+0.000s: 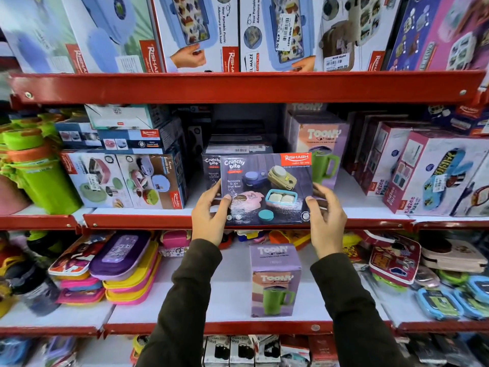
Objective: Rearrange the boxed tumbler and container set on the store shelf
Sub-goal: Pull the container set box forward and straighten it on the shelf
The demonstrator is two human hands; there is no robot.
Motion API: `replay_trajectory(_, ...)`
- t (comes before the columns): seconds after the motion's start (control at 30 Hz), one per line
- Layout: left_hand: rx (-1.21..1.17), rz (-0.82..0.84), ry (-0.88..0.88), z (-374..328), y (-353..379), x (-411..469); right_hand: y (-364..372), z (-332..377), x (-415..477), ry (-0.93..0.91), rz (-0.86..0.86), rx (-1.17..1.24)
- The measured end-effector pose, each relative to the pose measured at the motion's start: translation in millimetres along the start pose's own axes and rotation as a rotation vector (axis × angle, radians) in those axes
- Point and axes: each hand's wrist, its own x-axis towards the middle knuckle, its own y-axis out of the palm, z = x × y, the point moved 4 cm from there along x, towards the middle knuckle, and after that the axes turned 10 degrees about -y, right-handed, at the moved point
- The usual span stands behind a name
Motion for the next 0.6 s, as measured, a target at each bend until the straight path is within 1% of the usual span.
replay_trajectory(0.13,0.008,0.000,0.001,3,-6,4,5,1,-3,0.010,0.008,-0.002)
replay_trajectory(0.3,0.021,-0.021,0.065,-3,-15,10,15,8,3,-0.008,0.030,0.006)
replay_trajectory(0.4,0.003,-0.021,0.094,-5,-23,17,28,8,8,-0.002,0.094,-0.002)
replay_trajectory(0.53,-0.016,-0.035,0.056,3,-29,29,46,1,11,-0.012,0.177,-0.088)
replay_trajectory(0.6,0.015,-0.035,0.040,8,-29,34,52,-2,11,-0.016,0.197,-0.138)
